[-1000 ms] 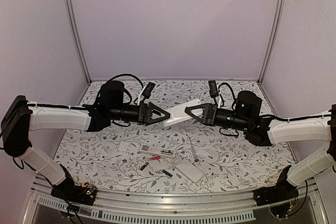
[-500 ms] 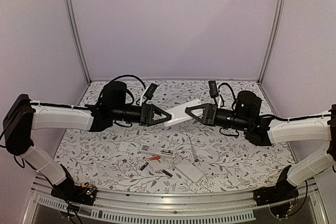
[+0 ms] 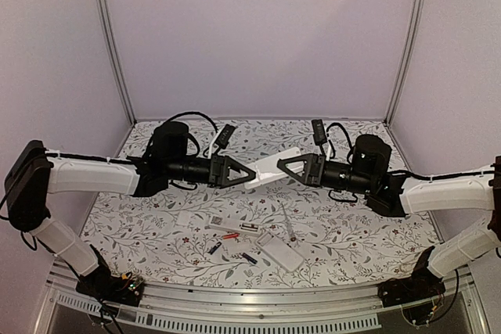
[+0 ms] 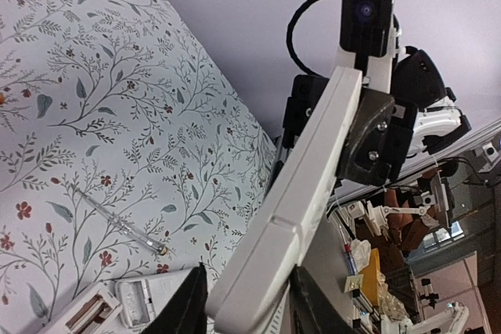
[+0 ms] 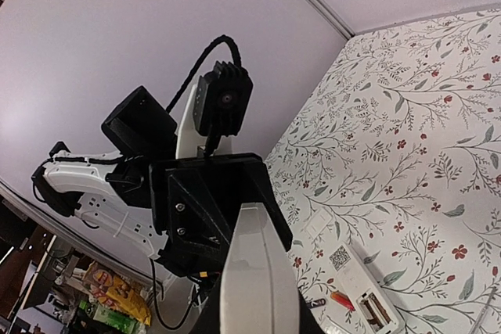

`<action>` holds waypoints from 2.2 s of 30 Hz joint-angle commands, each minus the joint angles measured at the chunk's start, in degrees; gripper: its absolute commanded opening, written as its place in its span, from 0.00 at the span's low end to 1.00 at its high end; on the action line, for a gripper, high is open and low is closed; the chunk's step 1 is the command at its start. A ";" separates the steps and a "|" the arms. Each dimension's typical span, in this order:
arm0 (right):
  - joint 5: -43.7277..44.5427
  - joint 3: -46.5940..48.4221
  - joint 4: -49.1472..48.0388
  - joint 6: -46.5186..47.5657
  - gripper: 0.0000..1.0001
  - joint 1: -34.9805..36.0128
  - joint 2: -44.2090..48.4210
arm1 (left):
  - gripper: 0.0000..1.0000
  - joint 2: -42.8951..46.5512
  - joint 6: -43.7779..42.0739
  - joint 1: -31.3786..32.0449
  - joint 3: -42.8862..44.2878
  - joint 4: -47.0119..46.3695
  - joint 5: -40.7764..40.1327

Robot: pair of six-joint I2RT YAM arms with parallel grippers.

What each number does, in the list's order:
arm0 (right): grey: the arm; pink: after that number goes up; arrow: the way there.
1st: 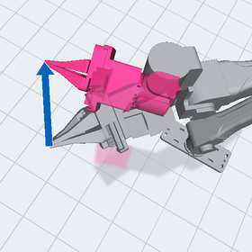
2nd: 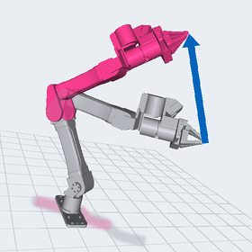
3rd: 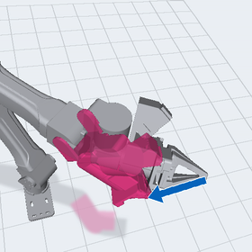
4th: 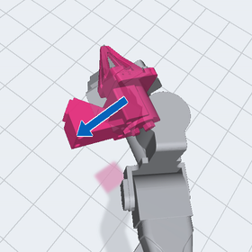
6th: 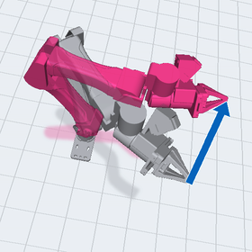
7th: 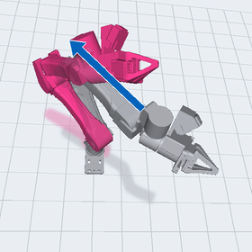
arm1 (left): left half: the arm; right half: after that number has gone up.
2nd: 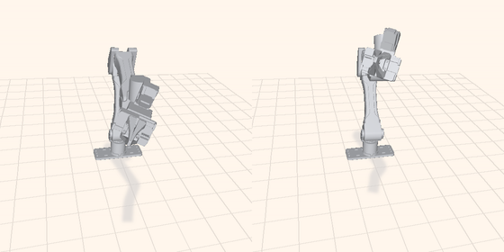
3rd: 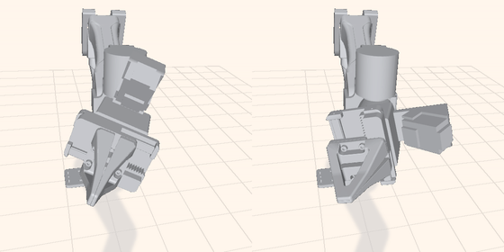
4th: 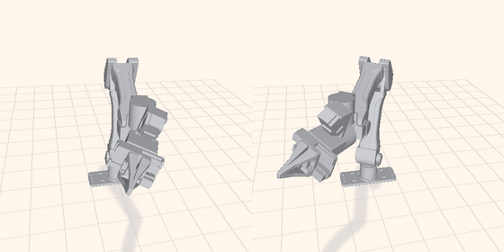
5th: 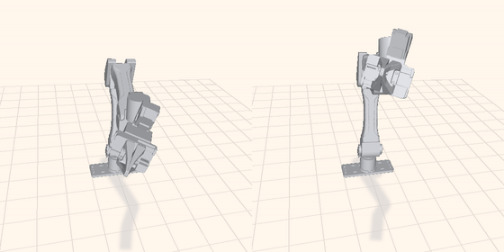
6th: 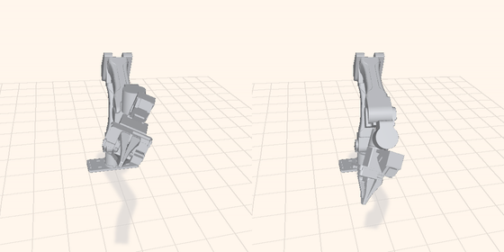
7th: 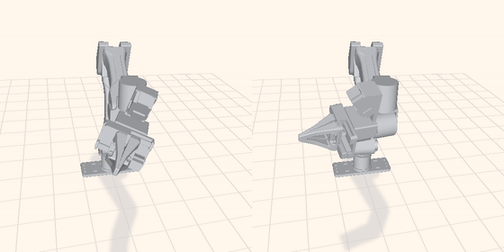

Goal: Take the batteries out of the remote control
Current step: Remove the battery cover from the remote control.

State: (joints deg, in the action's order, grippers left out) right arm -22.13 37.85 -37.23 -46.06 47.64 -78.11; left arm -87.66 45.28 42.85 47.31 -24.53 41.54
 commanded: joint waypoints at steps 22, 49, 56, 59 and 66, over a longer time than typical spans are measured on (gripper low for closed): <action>1.27 0.41 -2.87 -0.34 0.00 0.53 1.21 | 0.25 2.69 1.43 -1.36 -5.24 2.28 -2.36; 4.04 -3.13 -4.94 -2.63 0.00 0.25 -1.73 | 0.00 6.58 7.47 -3.14 -10.57 -9.98 5.90; 3.22 -4.78 -7.90 -5.53 0.00 -0.83 -0.48 | 0.00 8.38 7.20 -3.90 -11.82 -10.22 6.34; 2.92 -5.16 -8.71 -6.20 0.00 -0.96 -0.30 | 0.00 9.00 7.20 -4.08 -12.13 -10.57 6.49; 3.80 -6.06 -9.64 -6.64 0.00 -1.06 -0.34 | 0.00 11.09 5.31 -5.66 -13.28 -7.33 3.84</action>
State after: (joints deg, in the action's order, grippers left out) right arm -19.77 32.91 -43.70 -52.01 46.81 -79.55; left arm -78.85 52.53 38.96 35.27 -33.78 47.05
